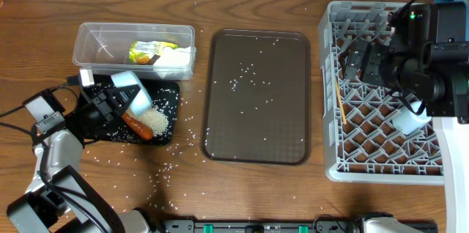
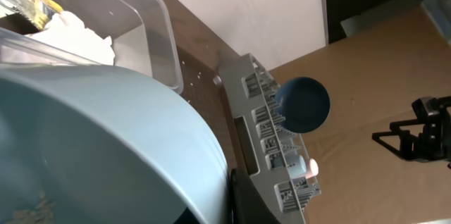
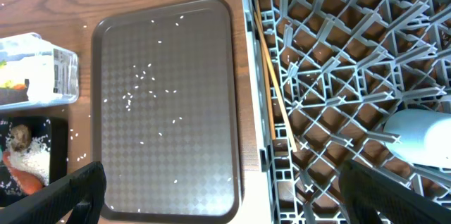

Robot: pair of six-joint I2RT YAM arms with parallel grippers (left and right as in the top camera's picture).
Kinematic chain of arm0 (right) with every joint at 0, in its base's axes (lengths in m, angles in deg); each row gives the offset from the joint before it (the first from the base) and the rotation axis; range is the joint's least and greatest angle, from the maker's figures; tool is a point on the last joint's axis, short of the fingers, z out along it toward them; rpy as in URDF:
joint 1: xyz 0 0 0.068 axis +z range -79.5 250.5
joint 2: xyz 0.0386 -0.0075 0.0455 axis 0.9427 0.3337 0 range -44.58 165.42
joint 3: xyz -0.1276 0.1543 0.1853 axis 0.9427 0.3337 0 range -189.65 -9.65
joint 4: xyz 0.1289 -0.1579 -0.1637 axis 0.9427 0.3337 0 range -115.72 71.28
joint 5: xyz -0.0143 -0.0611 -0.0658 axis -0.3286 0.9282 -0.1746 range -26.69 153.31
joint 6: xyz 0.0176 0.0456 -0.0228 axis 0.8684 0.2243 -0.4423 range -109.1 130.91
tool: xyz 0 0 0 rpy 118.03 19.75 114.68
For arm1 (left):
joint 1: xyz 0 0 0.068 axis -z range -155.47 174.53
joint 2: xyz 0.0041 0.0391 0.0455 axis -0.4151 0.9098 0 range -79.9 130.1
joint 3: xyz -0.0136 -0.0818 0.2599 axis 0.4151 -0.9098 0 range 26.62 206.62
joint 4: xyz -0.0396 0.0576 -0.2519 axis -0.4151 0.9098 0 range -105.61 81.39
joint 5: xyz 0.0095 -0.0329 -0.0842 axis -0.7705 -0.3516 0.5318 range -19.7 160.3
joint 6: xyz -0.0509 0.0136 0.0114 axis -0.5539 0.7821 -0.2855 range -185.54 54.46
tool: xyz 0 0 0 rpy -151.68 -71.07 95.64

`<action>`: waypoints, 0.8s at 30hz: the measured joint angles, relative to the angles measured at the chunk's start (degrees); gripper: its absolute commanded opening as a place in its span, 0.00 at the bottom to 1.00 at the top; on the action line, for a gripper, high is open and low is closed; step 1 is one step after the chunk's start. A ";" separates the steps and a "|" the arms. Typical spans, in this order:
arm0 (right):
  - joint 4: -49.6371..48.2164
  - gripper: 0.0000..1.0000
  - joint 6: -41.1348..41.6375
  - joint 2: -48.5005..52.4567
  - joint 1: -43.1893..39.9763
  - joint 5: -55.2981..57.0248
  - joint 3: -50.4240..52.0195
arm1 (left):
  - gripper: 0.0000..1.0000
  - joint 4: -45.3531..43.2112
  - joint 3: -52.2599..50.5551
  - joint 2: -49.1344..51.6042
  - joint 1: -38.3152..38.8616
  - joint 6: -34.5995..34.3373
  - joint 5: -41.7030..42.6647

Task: Sort waste into correct bins and load items into the dishwasher rack
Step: 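Tilt the bowl with the left gripper to pour rice onto the black tray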

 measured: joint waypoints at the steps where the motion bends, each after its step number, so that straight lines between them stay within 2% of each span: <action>1: -0.02 0.99 0.00 0.00 0.00 0.00 0.00 | 0.06 -0.22 0.00 0.00 0.07 0.24 0.66; 7: 0.04 0.99 0.00 0.00 0.00 -0.02 0.00 | 0.06 -0.39 -0.02 0.00 0.76 3.91 0.59; 17: 0.09 0.99 0.00 0.00 0.00 0.00 0.00 | 0.06 0.31 -0.13 0.00 0.37 2.34 -3.78; 24: 0.22 0.99 0.00 0.00 0.00 0.00 0.00 | 0.06 0.02 -0.13 0.00 -1.60 0.98 -2.80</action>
